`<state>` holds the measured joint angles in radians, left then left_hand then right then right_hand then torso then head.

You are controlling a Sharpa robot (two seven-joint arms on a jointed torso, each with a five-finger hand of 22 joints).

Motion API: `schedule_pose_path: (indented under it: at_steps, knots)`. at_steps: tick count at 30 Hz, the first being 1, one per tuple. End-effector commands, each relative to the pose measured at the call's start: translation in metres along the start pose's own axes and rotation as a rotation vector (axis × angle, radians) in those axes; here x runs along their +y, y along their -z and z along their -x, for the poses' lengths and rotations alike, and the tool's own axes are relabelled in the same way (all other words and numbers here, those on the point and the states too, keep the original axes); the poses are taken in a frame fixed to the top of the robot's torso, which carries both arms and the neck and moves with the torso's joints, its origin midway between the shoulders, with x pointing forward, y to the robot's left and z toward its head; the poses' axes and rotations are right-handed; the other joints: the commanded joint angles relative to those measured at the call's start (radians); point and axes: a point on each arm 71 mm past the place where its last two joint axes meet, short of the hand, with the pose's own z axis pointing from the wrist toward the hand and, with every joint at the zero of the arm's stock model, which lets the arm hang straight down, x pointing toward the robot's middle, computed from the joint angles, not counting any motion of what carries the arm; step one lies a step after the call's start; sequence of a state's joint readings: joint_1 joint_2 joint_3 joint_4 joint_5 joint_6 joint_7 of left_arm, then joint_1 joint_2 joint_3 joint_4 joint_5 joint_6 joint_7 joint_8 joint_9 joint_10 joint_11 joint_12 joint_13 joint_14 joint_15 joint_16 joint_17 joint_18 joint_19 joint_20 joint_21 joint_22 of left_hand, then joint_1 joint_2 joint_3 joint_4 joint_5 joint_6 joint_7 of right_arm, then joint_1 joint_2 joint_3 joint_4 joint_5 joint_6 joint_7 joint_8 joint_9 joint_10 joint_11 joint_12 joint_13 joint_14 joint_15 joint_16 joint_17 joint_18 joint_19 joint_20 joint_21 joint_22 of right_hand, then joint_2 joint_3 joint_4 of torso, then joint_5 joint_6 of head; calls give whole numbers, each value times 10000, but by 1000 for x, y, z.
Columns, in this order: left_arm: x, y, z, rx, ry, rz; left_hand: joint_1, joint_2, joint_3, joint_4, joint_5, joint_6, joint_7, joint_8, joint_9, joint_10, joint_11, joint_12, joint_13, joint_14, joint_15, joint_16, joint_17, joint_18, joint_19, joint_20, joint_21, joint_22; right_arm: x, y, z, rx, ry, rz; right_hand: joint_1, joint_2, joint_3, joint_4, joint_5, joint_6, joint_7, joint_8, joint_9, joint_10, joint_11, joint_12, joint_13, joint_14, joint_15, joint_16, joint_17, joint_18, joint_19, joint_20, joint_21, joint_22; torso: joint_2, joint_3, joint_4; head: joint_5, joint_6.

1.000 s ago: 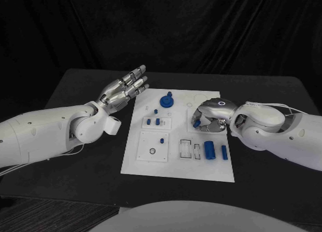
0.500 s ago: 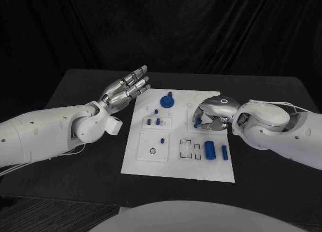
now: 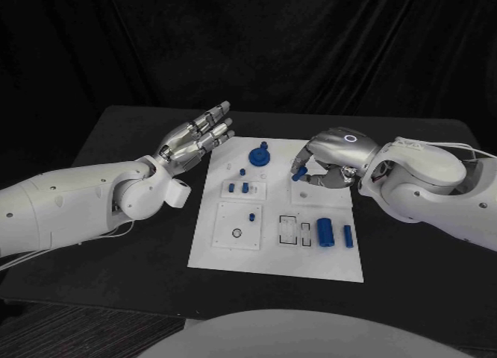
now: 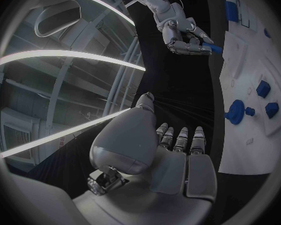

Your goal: Assemble the parts on the task board

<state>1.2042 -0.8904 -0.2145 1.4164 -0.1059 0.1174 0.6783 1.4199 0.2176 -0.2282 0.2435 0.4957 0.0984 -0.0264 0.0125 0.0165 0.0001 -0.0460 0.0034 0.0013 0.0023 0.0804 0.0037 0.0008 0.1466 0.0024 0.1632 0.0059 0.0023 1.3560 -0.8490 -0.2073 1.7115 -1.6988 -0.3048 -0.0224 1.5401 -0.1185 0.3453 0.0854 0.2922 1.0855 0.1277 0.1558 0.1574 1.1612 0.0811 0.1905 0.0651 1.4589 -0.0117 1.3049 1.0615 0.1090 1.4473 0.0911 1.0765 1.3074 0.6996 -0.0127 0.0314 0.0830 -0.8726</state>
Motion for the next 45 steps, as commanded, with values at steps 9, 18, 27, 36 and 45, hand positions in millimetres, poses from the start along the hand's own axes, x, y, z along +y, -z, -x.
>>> schedule_pose_path:
  at_steps: [9, 18, 27, 36, 45]
  knots:
    - [-3, -1, -2, 79, 139, -666, 135, 11, 6, -70, 79, 23, 85, 67, 17, -1, 22, -34, -13, -23, 82, -37, -8, 53, -13, 60, -46, 11, 47, -26, 0, 779, 219, 1066, 57, -73, 380, -165, -483, 36, 15, -77, 72, 366, -161, -174, 5, -16, -56, 30, -6, -185, -43, -80, 93, 1442, -1, -2, -6, 138, 0]
    - [-4, -1, -1, -102, -14, -853, -175, 17, -127, 247, -341, -199, -74, 19, -22, -1, 42, -34, -13, -23, -110, -37, -8, 86, -19, -81, -53, -8, 88, -55, -12, 1247, 515, 2165, 5, -125, 442, -186, -534, -10, 21, -124, 74, 373, -155, -219, 4, -18, -52, 19, -23, -182, -51, -76, 81, 1436, 6, 4, 2, 230, 0]
    - [-6, 0, 0, -450, -324, -1111, -877, 70, -460, 500, -1372, -571, -225, -42, -78, -1, 32, -34, -13, -23, -474, -37, -8, 138, -24, -400, -59, -23, 111, -67, -28, 1369, 461, 2787, -13, -149, 460, -197, -552, -13, 21, -134, 78, 386, -157, -229, 7, -13, -52, 25, -12, -182, -50, -76, 84, 1435, 9, -5, 13, 290, 0]
    - [-7, 1, 2, -524, -379, -1129, -1091, 156, -532, 492, -1594, -447, 36, -15, -54, -1, -4, -34, -13, -23, -516, -37, -8, 140, -24, -444, -59, -23, 124, -69, -45, 1641, 195, 3002, -30, -176, 482, -214, -564, -25, 21, -150, 80, 412, -160, -233, 12, -11, -54, 25, -11, -181, -51, -76, 86, 1435, 13, -16, 30, 277, 0]
    - [-7, 2, 3, -497, -351, -1118, -1091, 184, -523, 489, -1584, -428, 51, -12, -51, -1, 7, -34, -13, -23, -496, -37, -8, 136, -24, -435, -59, -23, 126, -70, -53, 1812, 258, 3005, -63, -210, 509, -228, -575, -56, 28, -180, 79, 426, -157, -249, 14, -17, -53, 10, -35, -180, -54, -75, 84, 1433, 10, -15, 10, 249, 0]
